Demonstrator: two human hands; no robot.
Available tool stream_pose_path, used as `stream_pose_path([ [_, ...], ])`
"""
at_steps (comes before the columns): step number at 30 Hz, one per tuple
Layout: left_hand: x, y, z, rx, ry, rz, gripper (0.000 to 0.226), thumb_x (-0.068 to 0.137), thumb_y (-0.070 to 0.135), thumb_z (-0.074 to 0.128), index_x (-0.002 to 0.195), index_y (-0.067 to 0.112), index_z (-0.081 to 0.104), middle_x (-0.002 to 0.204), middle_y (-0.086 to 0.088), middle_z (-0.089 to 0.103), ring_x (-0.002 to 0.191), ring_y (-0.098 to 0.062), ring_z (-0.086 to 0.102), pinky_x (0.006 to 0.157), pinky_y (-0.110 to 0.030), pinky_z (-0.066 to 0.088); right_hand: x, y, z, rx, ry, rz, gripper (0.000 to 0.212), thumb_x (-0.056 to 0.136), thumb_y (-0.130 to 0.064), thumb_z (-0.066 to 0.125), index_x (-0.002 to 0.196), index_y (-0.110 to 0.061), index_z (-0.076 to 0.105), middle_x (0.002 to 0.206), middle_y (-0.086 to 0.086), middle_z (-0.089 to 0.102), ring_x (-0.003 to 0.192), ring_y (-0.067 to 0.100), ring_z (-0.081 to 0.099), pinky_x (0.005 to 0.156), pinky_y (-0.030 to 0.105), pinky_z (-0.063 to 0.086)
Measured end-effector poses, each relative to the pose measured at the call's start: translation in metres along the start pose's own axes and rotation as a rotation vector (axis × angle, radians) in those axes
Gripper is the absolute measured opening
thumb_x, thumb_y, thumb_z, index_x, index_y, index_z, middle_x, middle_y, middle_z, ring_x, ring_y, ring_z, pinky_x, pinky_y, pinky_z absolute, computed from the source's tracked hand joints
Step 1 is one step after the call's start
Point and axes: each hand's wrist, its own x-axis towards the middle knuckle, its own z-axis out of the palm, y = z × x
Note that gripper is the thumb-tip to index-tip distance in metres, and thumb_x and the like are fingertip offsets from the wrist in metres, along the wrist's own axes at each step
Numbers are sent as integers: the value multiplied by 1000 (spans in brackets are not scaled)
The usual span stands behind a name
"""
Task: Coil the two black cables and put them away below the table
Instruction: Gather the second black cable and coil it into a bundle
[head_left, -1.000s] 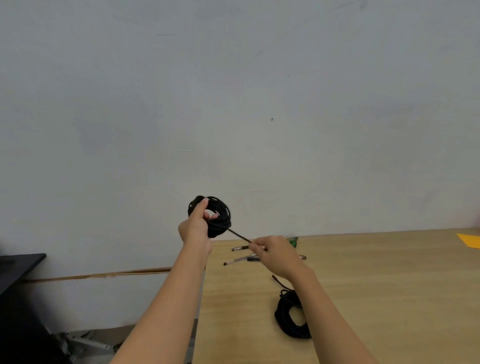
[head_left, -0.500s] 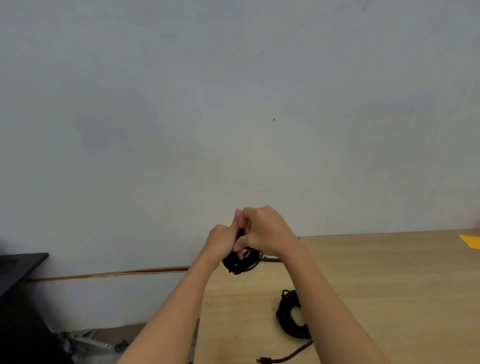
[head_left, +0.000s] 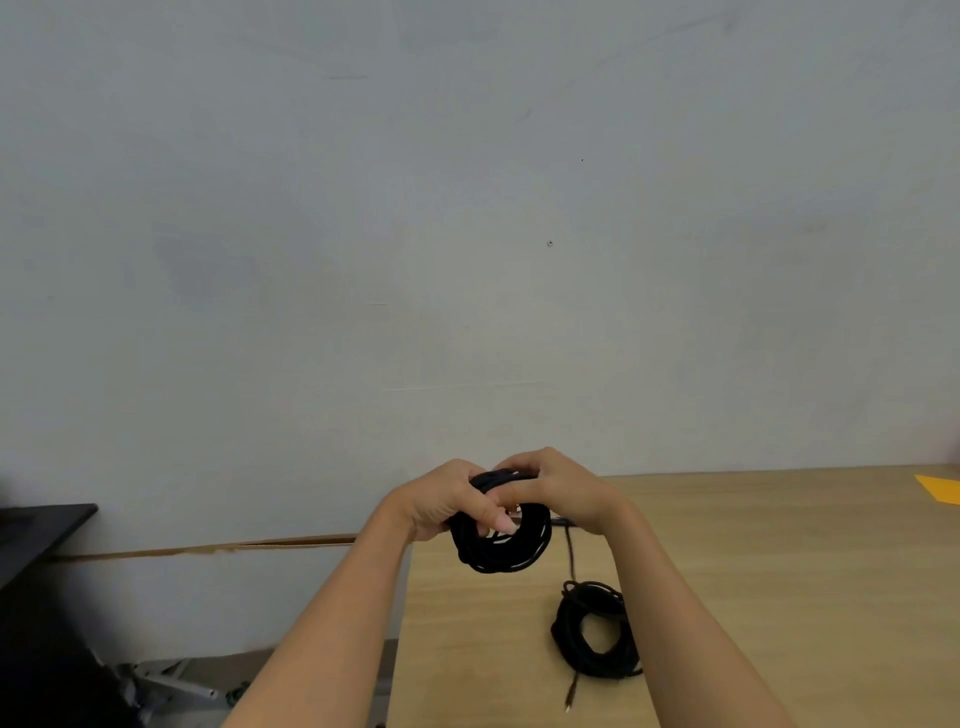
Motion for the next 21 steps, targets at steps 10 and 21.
stream_pose_path([
  [10,3,-13,19,-264,375,-18,12,45,-6,52,42,6,53,36,-2,46,32,-11,38,41,-19,33,8,14,32,250,242,21,23,75,-18,72,73,5,67,66,17,61,58,23,58,62,32,48],
  [21,14,-18,23,-407,507,-471,43,81,49,50,83,6,50,69,-6,47,57,-17,45,53,-23,35,20,26,27,257,811,180,43,76,-32,77,58,-8,46,54,2,43,48,16,38,45,26,29],
])
